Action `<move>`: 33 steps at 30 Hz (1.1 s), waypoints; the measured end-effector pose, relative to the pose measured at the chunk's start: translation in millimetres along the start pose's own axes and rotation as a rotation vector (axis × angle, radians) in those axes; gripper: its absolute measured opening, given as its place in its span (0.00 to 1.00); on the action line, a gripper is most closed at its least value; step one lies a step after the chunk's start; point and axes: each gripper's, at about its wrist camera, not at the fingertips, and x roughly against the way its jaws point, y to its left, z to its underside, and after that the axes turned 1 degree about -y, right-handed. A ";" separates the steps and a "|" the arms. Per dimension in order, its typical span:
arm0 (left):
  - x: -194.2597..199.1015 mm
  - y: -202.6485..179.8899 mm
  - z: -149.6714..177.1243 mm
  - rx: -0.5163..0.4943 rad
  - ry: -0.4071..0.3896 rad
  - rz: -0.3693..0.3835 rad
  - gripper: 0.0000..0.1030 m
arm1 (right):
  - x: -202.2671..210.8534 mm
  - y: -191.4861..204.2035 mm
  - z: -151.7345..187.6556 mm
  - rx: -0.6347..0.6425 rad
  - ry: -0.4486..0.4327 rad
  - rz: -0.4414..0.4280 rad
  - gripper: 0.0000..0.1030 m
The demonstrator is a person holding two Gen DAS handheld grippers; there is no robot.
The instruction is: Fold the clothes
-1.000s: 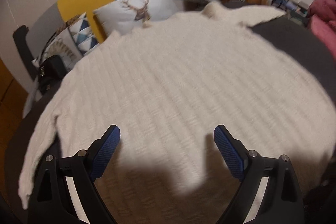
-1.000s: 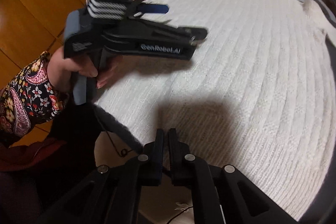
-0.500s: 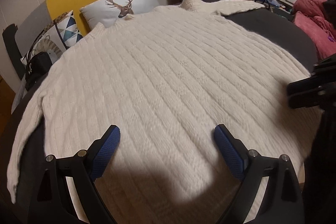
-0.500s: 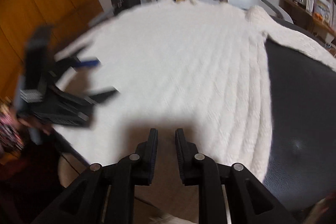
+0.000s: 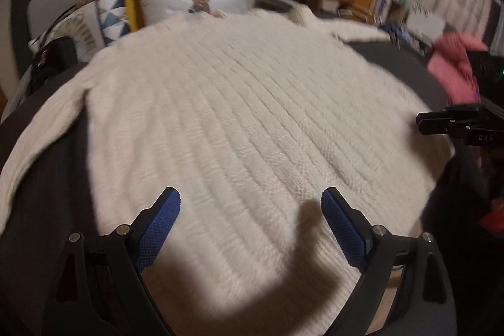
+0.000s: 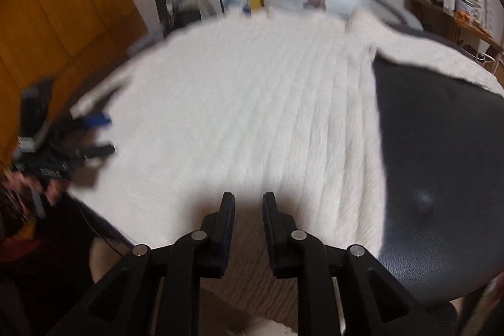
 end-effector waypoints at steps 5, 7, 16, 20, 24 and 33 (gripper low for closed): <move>2.4 4.7 23.5 -0.062 0.004 -0.163 0.91 | -10.0 -0.9 -0.5 0.053 0.045 0.059 0.17; 3.0 8.5 33.0 -0.059 -0.004 -0.178 0.91 | -16.8 -6.6 6.1 0.068 0.075 0.085 0.17; 9.4 35.7 27.5 0.019 0.025 -0.198 0.92 | -15.1 -25.3 8.5 0.023 0.112 0.065 0.18; 18.0 28.4 2.3 0.062 -0.057 -0.193 0.92 | -12.5 -31.0 6.6 0.004 0.110 0.088 0.18; -5.7 0.3 -20.0 -0.008 -0.049 -0.200 0.92 | -9.8 -36.7 4.7 -0.014 0.107 0.110 0.18; -36.4 -12.1 -41.1 -0.038 -0.006 -0.239 0.92 | 1.5 -55.8 -26.0 -0.068 0.009 0.120 0.18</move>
